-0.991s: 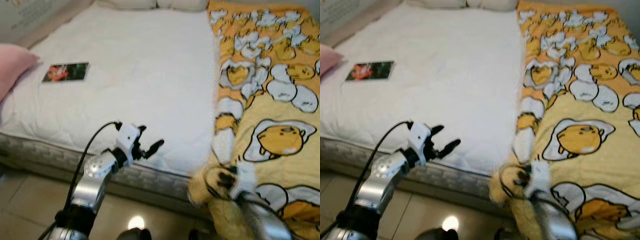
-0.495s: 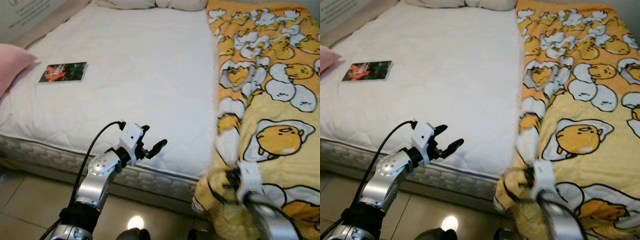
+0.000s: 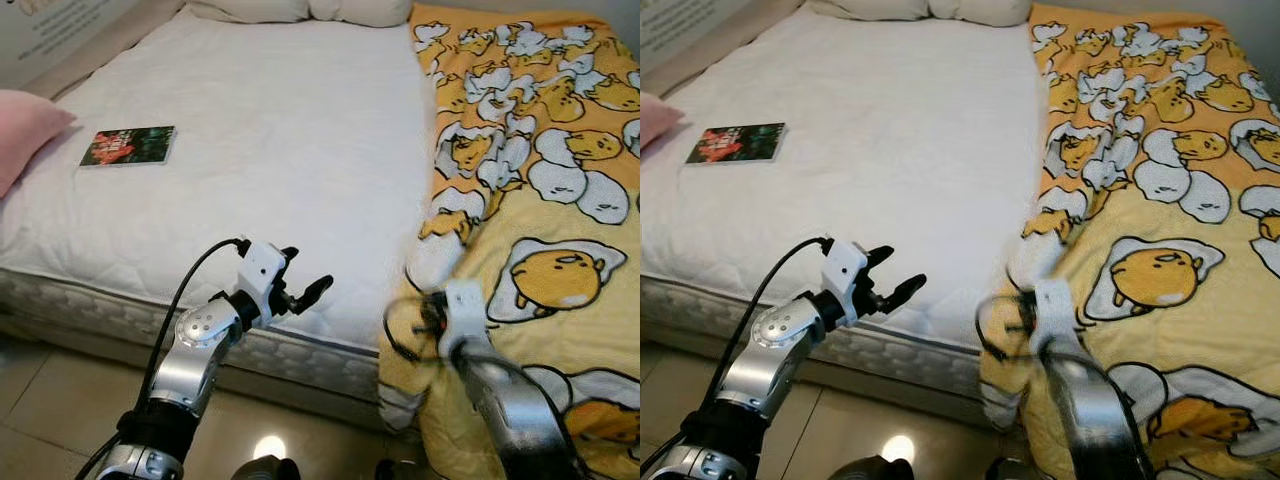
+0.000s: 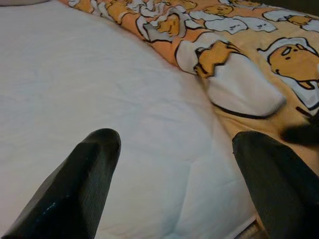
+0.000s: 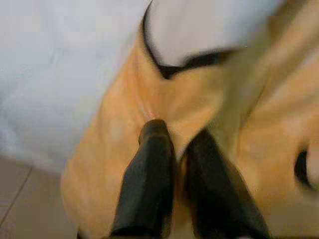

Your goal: Clean up the room

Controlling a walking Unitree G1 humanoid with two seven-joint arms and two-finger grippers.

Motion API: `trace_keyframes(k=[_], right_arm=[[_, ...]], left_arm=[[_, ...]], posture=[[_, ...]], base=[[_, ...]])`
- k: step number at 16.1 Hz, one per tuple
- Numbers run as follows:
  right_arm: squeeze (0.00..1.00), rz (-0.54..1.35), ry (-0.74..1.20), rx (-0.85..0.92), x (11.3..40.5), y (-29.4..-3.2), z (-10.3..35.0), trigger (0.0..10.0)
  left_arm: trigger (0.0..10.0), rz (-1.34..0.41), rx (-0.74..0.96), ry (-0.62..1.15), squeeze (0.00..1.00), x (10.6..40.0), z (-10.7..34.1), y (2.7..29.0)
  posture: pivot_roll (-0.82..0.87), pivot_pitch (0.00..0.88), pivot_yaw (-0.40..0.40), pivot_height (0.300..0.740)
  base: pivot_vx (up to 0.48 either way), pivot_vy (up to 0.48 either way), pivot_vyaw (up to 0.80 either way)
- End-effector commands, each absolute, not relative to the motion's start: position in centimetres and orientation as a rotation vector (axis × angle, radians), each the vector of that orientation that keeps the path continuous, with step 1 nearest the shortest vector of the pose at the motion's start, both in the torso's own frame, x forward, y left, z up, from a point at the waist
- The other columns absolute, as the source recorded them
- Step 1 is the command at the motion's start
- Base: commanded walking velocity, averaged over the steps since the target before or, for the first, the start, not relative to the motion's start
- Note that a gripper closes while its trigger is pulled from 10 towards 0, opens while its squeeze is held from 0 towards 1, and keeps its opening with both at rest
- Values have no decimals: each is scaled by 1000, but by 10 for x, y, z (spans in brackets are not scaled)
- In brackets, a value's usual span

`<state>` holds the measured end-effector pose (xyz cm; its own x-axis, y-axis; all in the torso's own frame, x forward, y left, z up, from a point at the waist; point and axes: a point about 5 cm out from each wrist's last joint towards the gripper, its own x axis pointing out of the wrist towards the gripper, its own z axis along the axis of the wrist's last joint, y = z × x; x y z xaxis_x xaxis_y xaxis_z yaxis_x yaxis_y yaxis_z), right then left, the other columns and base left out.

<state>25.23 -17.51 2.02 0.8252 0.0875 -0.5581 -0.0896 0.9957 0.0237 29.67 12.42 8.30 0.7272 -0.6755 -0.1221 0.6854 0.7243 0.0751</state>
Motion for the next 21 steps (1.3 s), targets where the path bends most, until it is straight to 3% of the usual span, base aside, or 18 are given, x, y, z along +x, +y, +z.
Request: trace_keyframes(k=[1, 3, 5, 7, 8, 9, 10, 15, 18, 19, 21], right_arm=[[1000, 104, 673, -6, 228, -181, 10, 10000], [1000, 94, 740, -29, 195, -188, -1, 10000], [1000, 77, 755, -82, 182, -197, -4, 10000], [1000, 40, 712, -117, 189, -204, 7, 10000], [1000, 18, 544, -120, 216, -201, 32, 10000], [1000, 24, 497, -107, 227, -197, 40, 10000], [0, 33, 453, -98, 244, -190, 47, 10000], [0, 15, 412, -88, 297, -174, 50, 10000], [0, 57, 380, -48, 333, -157, 58, 10000], [1000, 83, 332, -66, 340, -150, 66, 10000], [1000, 124, 269, -105, 349, -138, 78, 10000]], left_arm=[[10000, -742, 125, 89, 0, 295, 83, 128], [10000, -741, 120, 90, 0, 296, 83, 128], [10000, -749, 112, 90, 0, 298, 83, 125], [10000, -763, 110, 89, 0, 300, 83, 122], [10000, -771, 109, 87, 0, 302, 84, 119], [10000, -774, 109, 86, 0, 303, 85, 118], [10000, -777, 109, 85, 0, 304, 85, 117], [10000, -836, 111, 75, 0, 294, 84, 105], [10000, -845, 115, 118, 0, 274, 77, 115], [10000, -836, 121, 126, 0, 270, 76, 120], [10000, -805, 123, 129, 0, 265, 78, 128]], posture=[[-65, 71, 34, 740], [-90, 74, 35, 740], [-117, 74, 40, 740], [-130, 70, 49, 740], [-136, 65, 60, 740], [-135, 62, 64, 740], [-131, 62, 66, 740], [-74, 88, 73, 740], [-1, 135, 81, 740], [20, 142, 78, 740], [48, 145, 62, 740]], base=[[0, 0, 0], [0, 0, 0], [0, 0, 0], [0, 0, 0], [0, 0, 0], [0, 0, 0], [0, 0, 0], [0, 0, 0], [0, 0, 0], [0, 0, 0], [0, 0, 0]])
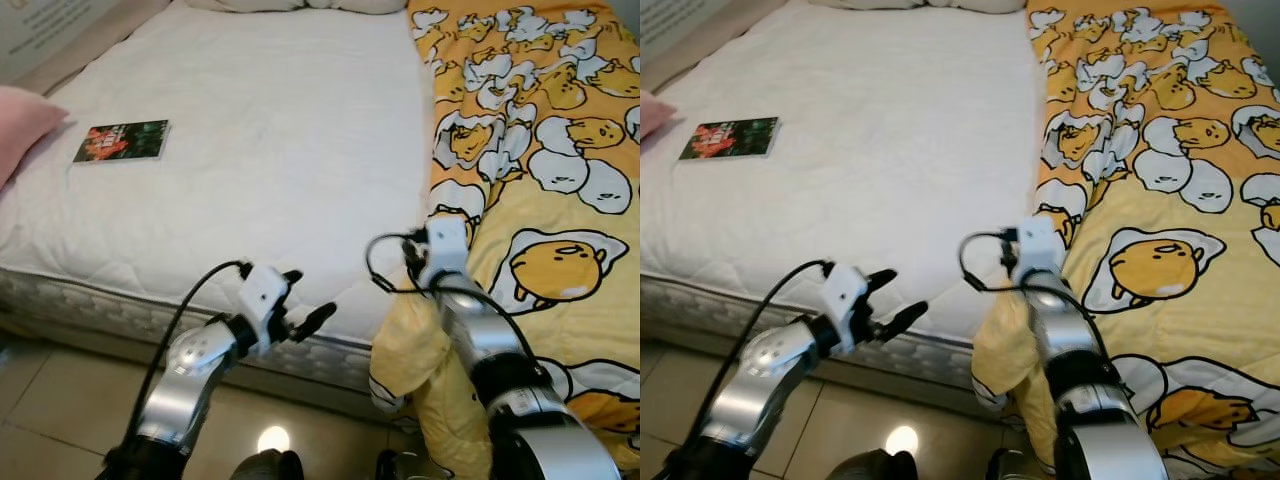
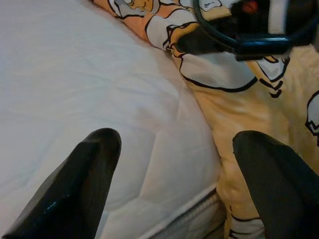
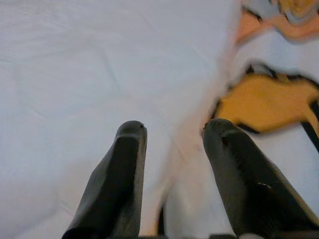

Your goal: Clean up the room

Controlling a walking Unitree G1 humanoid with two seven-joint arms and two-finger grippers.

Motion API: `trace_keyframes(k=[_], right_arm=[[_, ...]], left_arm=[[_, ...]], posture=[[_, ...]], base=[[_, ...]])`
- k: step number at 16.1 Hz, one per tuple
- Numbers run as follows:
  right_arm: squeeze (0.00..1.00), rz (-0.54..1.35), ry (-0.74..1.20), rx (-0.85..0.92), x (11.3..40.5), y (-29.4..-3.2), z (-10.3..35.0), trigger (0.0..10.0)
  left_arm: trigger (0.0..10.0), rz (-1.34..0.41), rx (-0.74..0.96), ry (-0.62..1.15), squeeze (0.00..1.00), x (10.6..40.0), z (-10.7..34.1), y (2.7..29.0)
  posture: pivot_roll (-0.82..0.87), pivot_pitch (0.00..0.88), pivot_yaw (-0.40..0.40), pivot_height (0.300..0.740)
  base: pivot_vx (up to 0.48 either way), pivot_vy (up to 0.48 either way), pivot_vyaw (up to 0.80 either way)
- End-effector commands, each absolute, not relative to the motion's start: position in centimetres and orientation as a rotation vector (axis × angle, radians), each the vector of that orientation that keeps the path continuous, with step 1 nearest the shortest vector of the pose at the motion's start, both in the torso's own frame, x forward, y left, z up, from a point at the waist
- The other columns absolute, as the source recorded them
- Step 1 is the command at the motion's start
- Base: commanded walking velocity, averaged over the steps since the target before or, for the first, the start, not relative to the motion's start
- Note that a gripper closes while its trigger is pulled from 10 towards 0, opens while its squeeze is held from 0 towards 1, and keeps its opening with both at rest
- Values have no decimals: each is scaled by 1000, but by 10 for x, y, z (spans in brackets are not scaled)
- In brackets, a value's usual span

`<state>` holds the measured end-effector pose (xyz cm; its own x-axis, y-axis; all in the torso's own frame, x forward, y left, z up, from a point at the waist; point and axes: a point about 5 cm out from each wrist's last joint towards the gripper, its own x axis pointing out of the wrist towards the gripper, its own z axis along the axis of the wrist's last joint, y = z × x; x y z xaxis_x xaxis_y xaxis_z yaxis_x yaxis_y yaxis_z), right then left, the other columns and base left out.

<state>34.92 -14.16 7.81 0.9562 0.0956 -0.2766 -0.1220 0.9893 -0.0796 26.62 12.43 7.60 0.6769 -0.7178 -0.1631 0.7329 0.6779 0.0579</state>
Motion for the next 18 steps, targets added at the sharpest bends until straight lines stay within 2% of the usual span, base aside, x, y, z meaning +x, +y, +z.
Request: trace_keyframes(k=[1, 4, 6, 9, 10, 11, 14, 17, 18], right_arm=[[1000, 148, 248, -117, 351, -132, 80, 10000], [1000, 156, 281, -56, 353, -119, 76, 10000], [1000, 135, 335, -99, 350, -120, 66, 10000], [1000, 143, 476, -220, 344, -125, 48, 10000], [1000, 172, 522, -320, 341, -131, 42, 10000], [0, 164, 533, -363, 341, -137, 41, 10000], [0, 156, 553, -443, 341, -148, 41, 10000], [0, 202, 637, -452, 333, -150, 29, 10000], [0, 227, 696, -429, 325, -150, 18, 0]], left_arm=[[10000, -793, 125, 128, 0, 264, 79, 130], [10000, -762, 119, 137, 0, 262, 79, 134], [10000, -760, 116, 140, 0, 262, 80, 133], [10000, -758, 113, 147, 0, 261, 81, 133], [10000, -755, 110, 148, 0, 263, 81, 132], [10000, -750, 106, 147, 0, 264, 82, 132], [10000, -735, 89, 145, 0, 267, 83, 130], [10000, -733, 71, 146, 0, 268, 82, 126], [10000, -735, 64, 148, 0, 269, 81, 124]], posture=[[60, 142, 53, 740], [64, 135, 37, 740], [65, 129, 34, 740], [62, 124, 34, 740], [58, 124, 27, 740], [52, 126, 23, 740], [34, 128, 15, 740], [25, 129, 11, 740], [20, 129, 9, 740]], base=[[0, 0, 0], [0, 0, 0], [0, 0, 0], [0, 0, 0], [0, 0, 0], [0, 0, 0], [0, 0, 0], [0, 0, 0], [0, 0, 0]])
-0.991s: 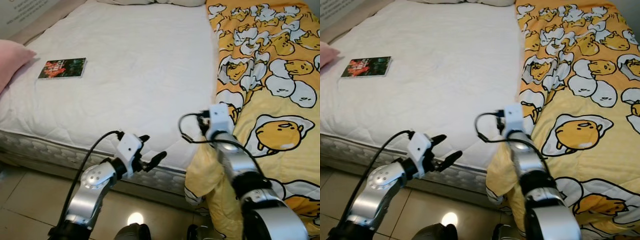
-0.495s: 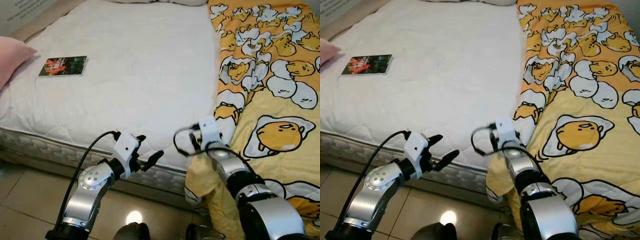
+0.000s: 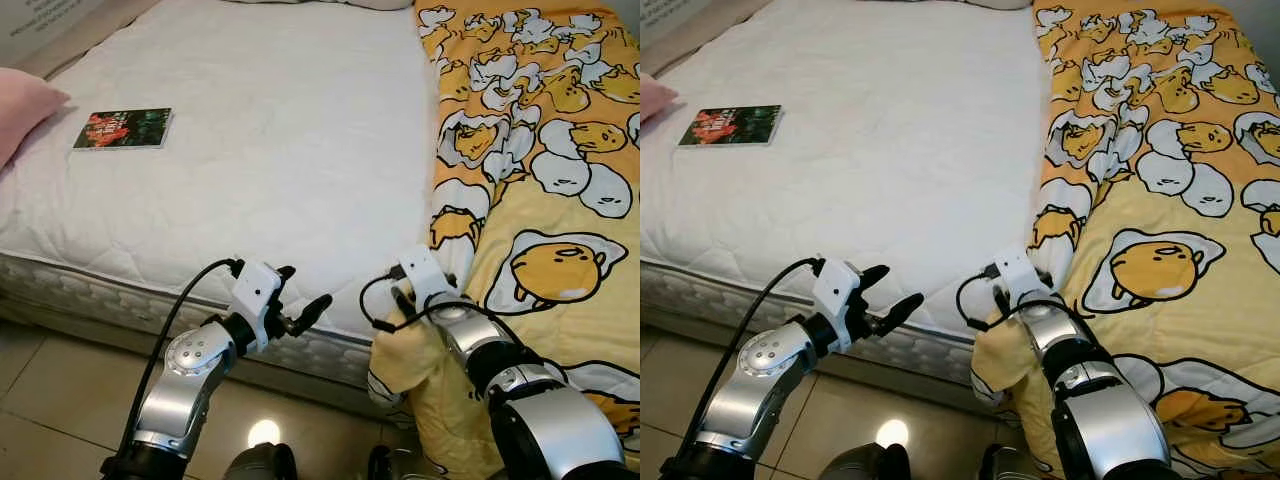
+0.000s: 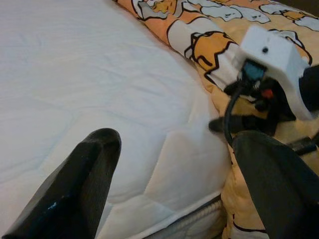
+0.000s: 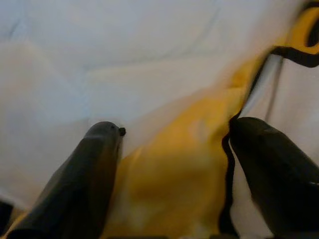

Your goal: Clean up the room

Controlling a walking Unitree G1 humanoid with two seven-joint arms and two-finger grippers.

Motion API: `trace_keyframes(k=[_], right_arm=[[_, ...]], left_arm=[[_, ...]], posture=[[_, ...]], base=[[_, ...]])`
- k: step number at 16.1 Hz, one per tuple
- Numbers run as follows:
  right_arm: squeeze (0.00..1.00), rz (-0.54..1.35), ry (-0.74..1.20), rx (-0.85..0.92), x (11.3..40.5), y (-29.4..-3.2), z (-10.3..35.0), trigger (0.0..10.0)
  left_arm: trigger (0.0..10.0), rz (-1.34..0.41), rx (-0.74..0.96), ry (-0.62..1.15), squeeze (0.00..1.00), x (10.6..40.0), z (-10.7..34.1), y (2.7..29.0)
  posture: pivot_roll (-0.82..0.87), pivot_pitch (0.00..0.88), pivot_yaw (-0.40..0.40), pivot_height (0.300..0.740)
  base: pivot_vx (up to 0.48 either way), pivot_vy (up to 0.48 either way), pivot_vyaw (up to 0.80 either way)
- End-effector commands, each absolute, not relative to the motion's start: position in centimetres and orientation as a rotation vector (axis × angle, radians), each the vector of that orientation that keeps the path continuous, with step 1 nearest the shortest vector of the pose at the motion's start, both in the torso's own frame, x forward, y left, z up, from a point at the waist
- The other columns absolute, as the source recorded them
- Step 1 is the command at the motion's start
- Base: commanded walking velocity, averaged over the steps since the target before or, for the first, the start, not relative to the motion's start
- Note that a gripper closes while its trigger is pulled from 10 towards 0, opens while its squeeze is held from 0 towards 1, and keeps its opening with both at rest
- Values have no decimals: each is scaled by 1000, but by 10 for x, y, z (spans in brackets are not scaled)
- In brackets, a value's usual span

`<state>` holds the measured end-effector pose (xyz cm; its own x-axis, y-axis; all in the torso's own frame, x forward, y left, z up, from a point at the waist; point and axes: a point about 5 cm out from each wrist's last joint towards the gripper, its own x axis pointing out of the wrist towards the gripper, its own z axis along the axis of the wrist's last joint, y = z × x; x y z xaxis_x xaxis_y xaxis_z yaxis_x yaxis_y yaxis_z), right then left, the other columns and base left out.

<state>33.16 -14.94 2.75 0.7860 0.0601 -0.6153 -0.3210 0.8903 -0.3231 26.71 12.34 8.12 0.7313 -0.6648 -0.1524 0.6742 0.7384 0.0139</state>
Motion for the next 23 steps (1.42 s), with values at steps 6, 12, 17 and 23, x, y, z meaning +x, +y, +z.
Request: trace_keyframes(k=[6, 12, 17, 23], right_arm=[[0, 271, 727, -365, 318, -142, 10, 0], [0, 373, 550, -237, 341, -104, 43, 0], [0, 463, 384, -167, 360, -73, 84, 0], [1000, 337, 481, -429, 348, -112, 54, 10000]], left_arm=[[10000, -737, 56, 144, 0, 273, 82, 119], [10000, -740, 52, 143, 0, 275, 81, 116], [10000, -742, 51, 141, 0, 277, 81, 115], [10000, -741, 45, 138, 0, 276, 80, 113]], posture=[[25, 131, 4, 740], [10, 128, 2, 740], [3, 125, 0, 740], [-1, 121, -9, 740]], base=[[0, 0, 0], [0, 0, 0], [0, 0, 0], [0, 0, 0]])
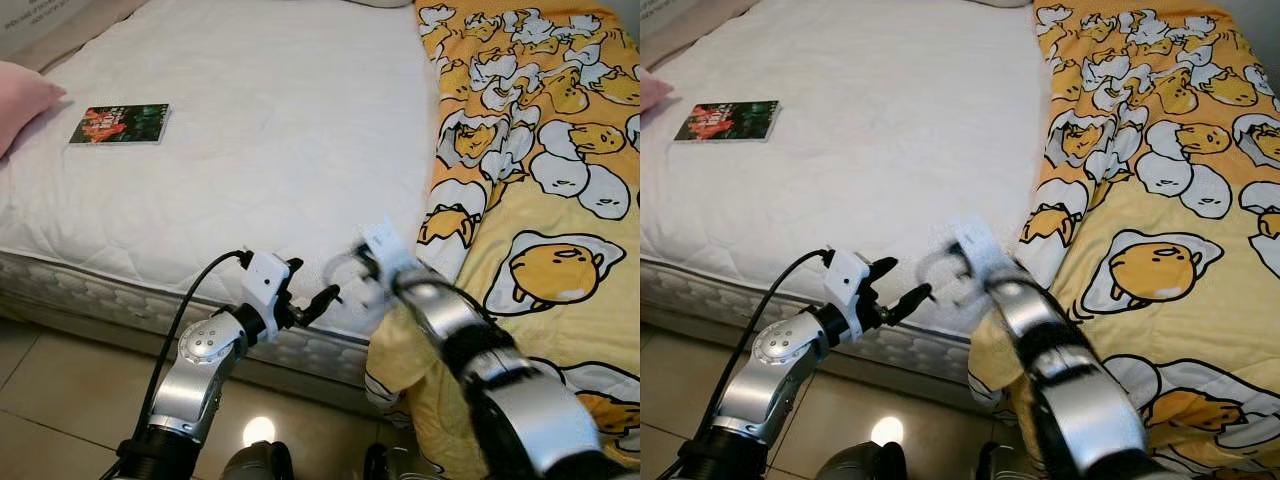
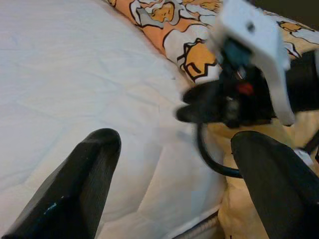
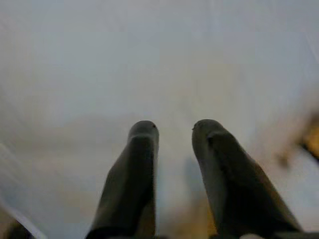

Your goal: Clean up the room

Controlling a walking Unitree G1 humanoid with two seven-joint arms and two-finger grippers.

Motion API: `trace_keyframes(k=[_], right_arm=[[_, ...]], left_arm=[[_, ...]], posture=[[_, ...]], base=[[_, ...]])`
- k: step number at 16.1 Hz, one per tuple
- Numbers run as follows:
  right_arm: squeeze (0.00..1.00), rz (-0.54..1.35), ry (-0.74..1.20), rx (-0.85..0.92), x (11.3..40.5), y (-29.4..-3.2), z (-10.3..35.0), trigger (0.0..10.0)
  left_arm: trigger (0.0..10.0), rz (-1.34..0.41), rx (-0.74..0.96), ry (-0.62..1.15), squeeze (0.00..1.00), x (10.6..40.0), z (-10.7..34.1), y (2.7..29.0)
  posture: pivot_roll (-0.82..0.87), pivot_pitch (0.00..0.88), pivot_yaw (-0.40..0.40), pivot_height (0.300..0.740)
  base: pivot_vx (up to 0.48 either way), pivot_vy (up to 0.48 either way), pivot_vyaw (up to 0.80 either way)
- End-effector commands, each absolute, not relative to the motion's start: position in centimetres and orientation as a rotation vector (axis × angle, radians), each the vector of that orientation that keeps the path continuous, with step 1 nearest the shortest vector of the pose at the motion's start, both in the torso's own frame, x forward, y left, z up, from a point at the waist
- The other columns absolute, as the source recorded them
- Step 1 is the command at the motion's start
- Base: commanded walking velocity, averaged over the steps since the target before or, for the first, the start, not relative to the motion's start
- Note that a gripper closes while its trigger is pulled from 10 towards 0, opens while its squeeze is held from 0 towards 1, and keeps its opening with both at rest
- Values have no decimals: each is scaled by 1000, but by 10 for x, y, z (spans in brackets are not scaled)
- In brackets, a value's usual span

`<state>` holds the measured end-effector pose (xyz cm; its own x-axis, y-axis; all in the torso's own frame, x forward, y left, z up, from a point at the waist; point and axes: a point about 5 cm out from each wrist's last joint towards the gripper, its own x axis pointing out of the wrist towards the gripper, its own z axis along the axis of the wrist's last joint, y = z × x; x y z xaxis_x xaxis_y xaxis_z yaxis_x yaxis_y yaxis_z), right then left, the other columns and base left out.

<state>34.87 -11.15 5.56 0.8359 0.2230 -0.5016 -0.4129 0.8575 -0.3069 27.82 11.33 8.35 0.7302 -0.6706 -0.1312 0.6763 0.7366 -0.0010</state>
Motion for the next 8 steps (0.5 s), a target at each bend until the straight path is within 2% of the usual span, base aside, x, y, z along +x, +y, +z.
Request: trace_keyframes(k=[1, 5, 8], right_arm=[[1000, 319, 474, -424, 349, -117, 56, 10000], [1000, 242, 464, -434, 335, -159, 54, 10000], [1000, 230, 461, -389, 327, -166, 57, 10000]], left_arm=[[10000, -742, 42, 138, 0, 276, 79, 113], [10000, -783, 94, 117, 0, 254, 60, 127], [10000, -790, 75, 124, 0, 255, 60, 123]], posture=[[-4, 119, -10, 740], [-32, 103, -20, 740], [-56, 89, -14, 740]], base=[[0, 0, 0], [0, 0, 0], [0, 0, 0]])
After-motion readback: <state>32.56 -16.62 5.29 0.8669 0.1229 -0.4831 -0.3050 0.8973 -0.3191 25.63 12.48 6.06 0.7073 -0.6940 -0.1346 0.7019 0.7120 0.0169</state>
